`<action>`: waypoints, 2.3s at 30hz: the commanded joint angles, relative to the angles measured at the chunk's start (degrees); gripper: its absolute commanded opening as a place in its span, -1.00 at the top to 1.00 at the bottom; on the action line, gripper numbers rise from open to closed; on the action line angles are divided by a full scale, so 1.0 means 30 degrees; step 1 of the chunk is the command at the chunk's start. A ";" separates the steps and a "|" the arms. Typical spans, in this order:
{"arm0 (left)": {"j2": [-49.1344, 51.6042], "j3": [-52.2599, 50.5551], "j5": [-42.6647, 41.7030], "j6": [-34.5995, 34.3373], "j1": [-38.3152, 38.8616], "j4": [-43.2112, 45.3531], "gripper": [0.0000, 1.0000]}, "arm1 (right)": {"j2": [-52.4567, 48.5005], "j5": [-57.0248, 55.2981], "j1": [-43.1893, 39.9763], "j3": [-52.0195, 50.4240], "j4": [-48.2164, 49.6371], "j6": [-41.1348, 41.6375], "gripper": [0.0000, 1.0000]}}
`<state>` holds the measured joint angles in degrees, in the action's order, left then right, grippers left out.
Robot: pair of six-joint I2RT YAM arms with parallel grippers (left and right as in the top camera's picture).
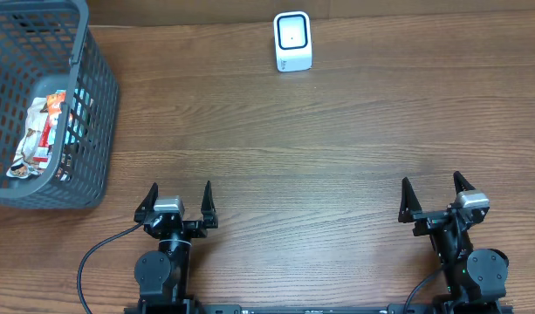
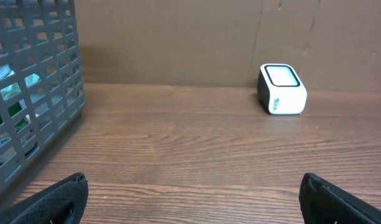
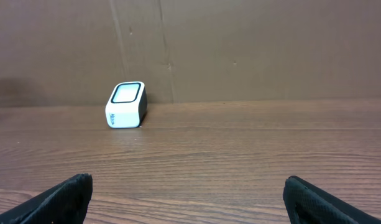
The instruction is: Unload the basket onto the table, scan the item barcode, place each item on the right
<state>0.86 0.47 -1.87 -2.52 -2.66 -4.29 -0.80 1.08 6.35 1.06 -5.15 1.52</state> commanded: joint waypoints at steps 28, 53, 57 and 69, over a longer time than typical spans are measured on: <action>-0.0182 -0.0066 0.0138 0.0430 -0.0109 -0.0029 -1.00 | 0.0204 0.0036 -0.0124 -0.0197 0.0109 -0.0022 -1.00; -0.0182 -0.0066 0.0138 0.0423 -0.0109 -0.0029 -0.99 | 0.0204 0.0036 -0.0124 -0.0197 0.0109 -0.0022 -1.00; -0.0182 -0.0066 0.0168 0.0430 -0.0109 0.0022 -0.99 | 0.0204 0.0036 -0.0124 -0.0197 0.0109 -0.0022 -1.00; -0.0168 0.0044 -0.0809 -0.0299 -0.0102 -0.0160 -0.99 | 0.0204 0.0036 -0.0124 -0.0197 0.0109 -0.0022 -1.00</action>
<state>0.86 0.47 -2.11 -2.59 -2.66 -4.32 -0.80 1.10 6.35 1.06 -5.15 1.50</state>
